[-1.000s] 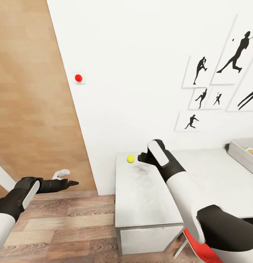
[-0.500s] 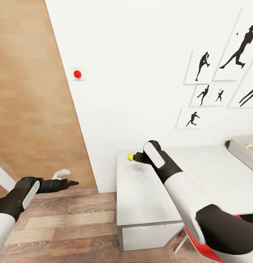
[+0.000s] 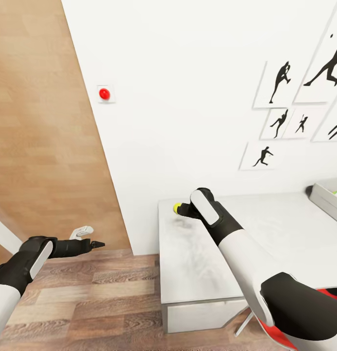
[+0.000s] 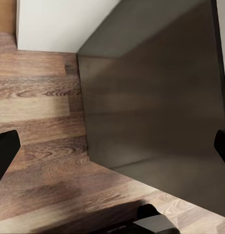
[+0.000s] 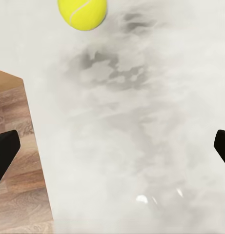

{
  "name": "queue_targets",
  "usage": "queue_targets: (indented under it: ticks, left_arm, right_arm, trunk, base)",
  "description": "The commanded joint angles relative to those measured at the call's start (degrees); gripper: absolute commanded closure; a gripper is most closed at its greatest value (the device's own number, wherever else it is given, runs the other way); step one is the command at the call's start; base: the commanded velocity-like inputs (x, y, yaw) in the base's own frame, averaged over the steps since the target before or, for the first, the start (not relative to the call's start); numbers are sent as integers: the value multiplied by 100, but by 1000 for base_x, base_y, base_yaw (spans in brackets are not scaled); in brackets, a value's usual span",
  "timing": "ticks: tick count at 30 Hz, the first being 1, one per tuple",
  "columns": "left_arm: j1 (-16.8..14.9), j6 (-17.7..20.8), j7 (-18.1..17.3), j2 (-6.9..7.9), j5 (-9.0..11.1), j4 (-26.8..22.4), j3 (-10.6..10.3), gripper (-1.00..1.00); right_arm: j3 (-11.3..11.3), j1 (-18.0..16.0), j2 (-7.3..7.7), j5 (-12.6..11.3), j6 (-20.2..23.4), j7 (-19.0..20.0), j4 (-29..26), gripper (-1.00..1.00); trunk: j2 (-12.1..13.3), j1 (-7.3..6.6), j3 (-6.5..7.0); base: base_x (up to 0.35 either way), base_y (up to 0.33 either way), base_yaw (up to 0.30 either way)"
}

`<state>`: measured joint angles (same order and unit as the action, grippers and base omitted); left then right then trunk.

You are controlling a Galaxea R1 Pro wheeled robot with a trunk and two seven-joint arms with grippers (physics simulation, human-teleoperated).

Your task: Put all the toys in the child's room - the three board games (two on the bed and one on the table), the two jigsaw puzzles on the table, and the tennis ball on the table - inside the toy box on the table in the child's room.

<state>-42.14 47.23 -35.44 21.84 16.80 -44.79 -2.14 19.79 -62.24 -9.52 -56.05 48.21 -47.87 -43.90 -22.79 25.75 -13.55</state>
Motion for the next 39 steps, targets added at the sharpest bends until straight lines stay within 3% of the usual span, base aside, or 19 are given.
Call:
queue_targets:
  ticks: [1, 33, 39]
  left_arm:
    - [-5, 31, 2, 6, 25, -4, -15, -100]
    - [-5, 25, 4, 4, 25, -4, -15, -100]
    - [-5, 23, 8, 4, 25, -4, -13, -100]
  right_arm:
    - [16, -7, 1, -55, 6, -61, -4, -100]
    - [7, -13, -10, -43, 4, -63, -9, -100]
    - [0, -183, -21, -32, 13, -64, -47, -100]
  trunk:
    - [-13, 3, -21]
    - [-13, 3, -318]
    - [-13, 3, -373]
  base:
    - [16, 2, 0]
    - [75, 28, 0]
    - [109, 0, 0]
